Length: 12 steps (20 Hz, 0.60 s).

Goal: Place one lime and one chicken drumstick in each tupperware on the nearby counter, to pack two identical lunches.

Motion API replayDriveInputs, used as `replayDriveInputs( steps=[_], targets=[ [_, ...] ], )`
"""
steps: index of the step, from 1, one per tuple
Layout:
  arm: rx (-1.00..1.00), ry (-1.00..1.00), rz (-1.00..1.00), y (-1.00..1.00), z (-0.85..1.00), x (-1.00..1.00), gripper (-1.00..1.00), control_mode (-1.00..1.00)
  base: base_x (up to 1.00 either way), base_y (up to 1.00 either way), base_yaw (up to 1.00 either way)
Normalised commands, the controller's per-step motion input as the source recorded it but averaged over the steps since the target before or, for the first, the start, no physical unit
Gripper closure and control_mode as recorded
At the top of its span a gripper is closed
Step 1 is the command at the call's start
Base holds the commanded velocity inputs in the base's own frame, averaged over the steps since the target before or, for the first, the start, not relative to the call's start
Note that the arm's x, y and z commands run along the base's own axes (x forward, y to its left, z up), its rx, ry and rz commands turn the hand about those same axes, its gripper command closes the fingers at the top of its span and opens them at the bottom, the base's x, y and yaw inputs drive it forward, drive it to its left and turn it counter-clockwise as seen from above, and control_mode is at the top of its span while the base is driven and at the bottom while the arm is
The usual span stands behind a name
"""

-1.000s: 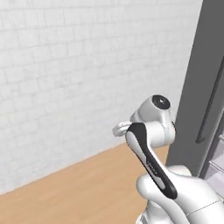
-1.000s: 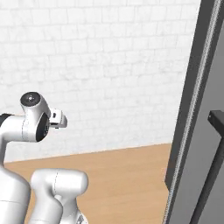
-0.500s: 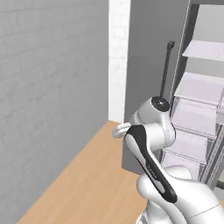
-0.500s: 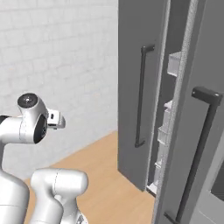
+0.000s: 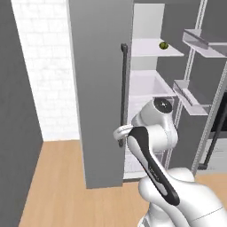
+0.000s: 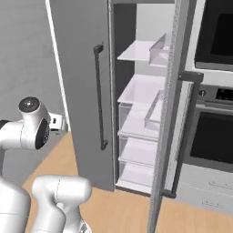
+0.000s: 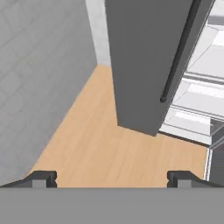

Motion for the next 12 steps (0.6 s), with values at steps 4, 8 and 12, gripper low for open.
replayDriveInputs(
  steps=[4, 8, 12],
  targets=[
    [0.00, 0.00, 0.00, 0.00, 0.00, 0.00, -1.00, 1.00, 0.89, 0.77, -0.77],
    [0.00, 0.00, 0.00, 0.00, 0.00, 0.00, -1.00, 1.00, 0.46, 0.36, -0.46],
    [0.00, 0.00, 0.00, 0.00, 0.00, 0.00, -1.00, 1.00, 0.36, -0.11, 0.00]
  ],
)
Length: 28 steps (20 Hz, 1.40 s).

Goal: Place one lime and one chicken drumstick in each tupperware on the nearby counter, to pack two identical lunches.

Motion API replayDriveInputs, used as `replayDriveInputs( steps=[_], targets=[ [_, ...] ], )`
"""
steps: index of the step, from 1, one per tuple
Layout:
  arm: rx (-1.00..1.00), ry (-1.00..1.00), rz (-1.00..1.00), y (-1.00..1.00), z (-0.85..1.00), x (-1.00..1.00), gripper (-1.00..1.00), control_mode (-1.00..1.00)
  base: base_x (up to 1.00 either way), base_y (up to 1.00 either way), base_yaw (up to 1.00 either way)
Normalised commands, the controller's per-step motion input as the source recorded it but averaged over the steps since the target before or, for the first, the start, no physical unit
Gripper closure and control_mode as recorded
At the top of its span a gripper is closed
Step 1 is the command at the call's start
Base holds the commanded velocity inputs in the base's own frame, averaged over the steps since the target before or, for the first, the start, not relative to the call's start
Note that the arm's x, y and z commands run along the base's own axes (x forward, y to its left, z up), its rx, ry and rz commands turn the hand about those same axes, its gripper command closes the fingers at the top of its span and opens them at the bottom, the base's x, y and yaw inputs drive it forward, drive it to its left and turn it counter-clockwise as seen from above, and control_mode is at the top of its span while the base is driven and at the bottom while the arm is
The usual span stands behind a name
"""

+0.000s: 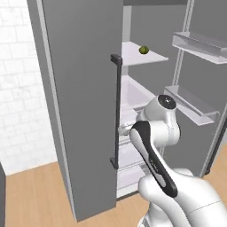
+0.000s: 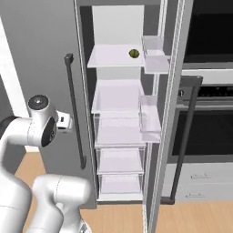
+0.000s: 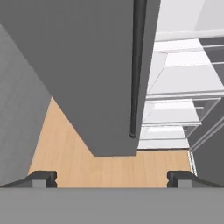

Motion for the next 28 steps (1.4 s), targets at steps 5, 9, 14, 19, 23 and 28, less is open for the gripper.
replayDriveInputs(
  steps=[5, 9, 14, 19, 23, 28],
  targets=[
    [0.00, 0.00, 0.00, 0.00, 0.00, 0.00, -1.00, 1.00, 0.61, -0.31, 0.00],
    [0.00, 0.00, 0.00, 0.00, 0.00, 0.00, -1.00, 1.00, 0.19, -0.71, -0.01],
    [0.00, 0.00, 0.00, 0.00, 0.00, 0.00, -1.00, 1.00, 0.52, -0.12, -0.07],
    [0.00, 0.00, 0.00, 0.00, 0.00, 0.00, -1.00, 1.00, 0.39, 0.00, 0.00],
    [0.00, -0.12, -0.11, 0.00, 0.44, -0.05, -1.00, -1.00, 0.06, 0.00, -0.03],
    [0.00, -0.33, -0.27, -0.07, 1.00, 0.00, -1.00, -1.00, 0.00, 0.00, 0.00]
  ],
)
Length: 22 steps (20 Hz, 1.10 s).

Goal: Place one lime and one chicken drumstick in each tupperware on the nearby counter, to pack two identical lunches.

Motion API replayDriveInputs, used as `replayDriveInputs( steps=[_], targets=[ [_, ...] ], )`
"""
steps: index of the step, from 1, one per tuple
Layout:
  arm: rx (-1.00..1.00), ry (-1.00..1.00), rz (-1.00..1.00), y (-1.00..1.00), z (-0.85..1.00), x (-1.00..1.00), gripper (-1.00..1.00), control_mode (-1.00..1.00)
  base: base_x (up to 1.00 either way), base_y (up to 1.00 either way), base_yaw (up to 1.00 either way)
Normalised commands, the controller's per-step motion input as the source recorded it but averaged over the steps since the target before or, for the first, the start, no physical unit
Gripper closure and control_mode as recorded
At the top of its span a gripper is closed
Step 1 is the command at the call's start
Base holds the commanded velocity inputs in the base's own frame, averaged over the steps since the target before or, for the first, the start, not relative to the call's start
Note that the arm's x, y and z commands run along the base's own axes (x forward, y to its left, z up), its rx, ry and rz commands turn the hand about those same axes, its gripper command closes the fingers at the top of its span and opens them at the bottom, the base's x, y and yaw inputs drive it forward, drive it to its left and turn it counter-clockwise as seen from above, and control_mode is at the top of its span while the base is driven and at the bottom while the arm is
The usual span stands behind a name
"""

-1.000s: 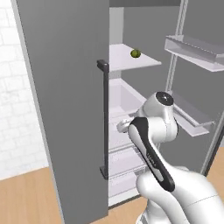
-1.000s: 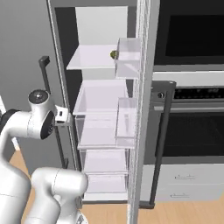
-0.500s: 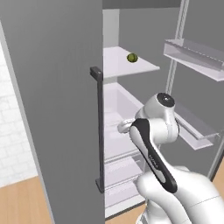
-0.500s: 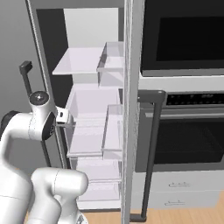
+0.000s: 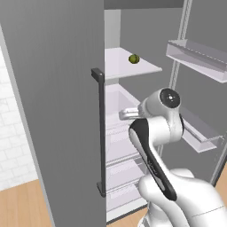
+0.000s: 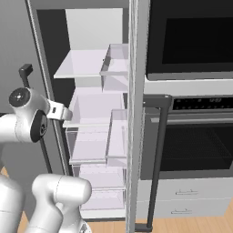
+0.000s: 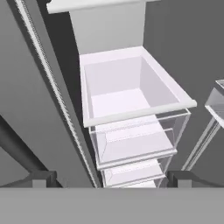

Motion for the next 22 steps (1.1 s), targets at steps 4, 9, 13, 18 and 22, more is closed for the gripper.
replayDriveInputs(
  steps=[4, 9, 13, 18, 22],
  targets=[
    [0.02, -0.35, -0.22, -0.56, 1.00, 0.02, -1.00, -1.00, 0.00, 0.00, 0.00],
    [0.09, -0.11, -0.18, -0.50, 1.00, 0.26, -1.00, -1.00, 0.00, 0.00, 0.00],
    [0.16, 0.04, -0.07, -0.18, 1.00, 0.53, -1.00, -1.00, 0.00, 0.00, 0.00],
    [0.05, 0.25, -0.02, -0.03, 0.66, 0.36, -1.00, -1.00, 0.00, 0.00, 0.00],
    [-0.06, 0.02, 0.00, 0.00, -0.18, 0.26, -1.00, -1.00, 0.00, 0.00, 0.00]
  ],
)
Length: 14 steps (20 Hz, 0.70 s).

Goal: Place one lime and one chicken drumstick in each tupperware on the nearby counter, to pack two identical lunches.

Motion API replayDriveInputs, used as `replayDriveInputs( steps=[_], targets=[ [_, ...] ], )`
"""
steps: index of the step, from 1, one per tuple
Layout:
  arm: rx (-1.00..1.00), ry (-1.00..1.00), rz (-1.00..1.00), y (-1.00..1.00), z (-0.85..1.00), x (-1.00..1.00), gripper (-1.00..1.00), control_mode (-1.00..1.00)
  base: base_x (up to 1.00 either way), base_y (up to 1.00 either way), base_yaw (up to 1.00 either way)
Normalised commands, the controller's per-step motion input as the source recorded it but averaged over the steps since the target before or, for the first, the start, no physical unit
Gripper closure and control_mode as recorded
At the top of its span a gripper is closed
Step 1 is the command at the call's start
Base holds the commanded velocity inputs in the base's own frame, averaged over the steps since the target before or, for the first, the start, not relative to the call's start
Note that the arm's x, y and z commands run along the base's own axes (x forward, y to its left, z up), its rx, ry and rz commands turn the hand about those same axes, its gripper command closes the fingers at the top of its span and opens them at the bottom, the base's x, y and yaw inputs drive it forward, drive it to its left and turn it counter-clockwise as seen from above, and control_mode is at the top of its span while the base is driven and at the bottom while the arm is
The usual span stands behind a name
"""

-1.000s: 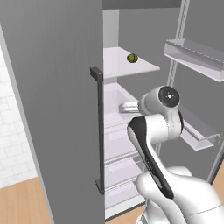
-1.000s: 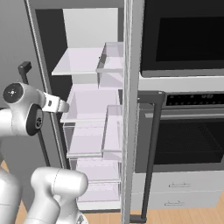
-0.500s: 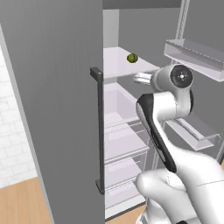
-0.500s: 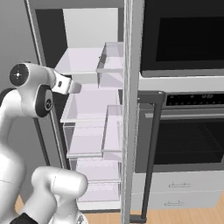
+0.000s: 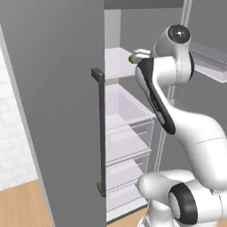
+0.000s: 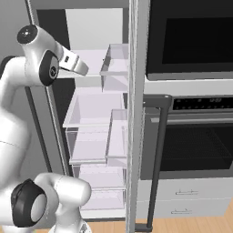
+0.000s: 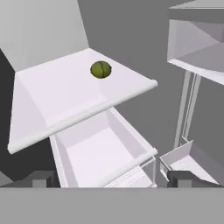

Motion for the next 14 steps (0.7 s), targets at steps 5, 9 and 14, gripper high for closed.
replayDriveInputs(
  steps=[5, 9, 14],
  targets=[
    [-0.01, -0.01, 0.00, -0.03, -0.06, 0.75, -1.00, -1.00, 0.00, 0.00, 0.00],
    [-0.01, 0.00, 0.00, -0.02, -0.02, 0.88, -1.00, -1.00, 0.00, 0.00, 0.00],
    [-0.05, 0.00, 0.00, -0.01, -0.21, 0.99, -1.00, -1.00, 0.00, 0.00, 0.00]
  ],
)
